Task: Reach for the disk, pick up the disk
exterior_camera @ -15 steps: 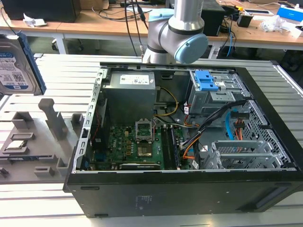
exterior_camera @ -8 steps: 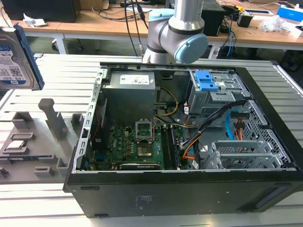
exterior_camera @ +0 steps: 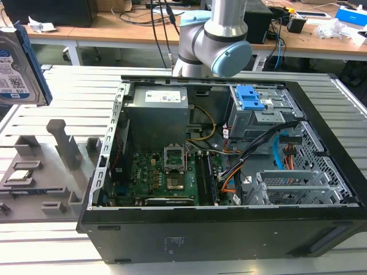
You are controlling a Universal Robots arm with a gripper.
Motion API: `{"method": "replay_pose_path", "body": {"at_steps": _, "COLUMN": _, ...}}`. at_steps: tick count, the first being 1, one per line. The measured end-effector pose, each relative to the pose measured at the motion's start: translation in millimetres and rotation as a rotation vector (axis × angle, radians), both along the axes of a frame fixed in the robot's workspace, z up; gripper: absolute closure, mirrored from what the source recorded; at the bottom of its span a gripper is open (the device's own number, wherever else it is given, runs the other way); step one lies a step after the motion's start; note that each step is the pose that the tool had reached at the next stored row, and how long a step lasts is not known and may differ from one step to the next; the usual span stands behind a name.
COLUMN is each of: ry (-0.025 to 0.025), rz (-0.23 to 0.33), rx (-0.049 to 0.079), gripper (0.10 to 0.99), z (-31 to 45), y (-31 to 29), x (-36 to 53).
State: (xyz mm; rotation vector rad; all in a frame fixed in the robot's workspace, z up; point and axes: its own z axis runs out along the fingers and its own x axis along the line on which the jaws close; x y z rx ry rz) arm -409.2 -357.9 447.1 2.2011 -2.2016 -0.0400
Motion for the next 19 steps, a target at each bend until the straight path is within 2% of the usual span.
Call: {"method": "replay_pose_path", "body": {"at_steps": 19, "ry": 0.0001, "rz": 0.0, "rx": 0.0, "gripper": 0.718, "z": 26.3, "y": 0.0, "x": 0.9}}
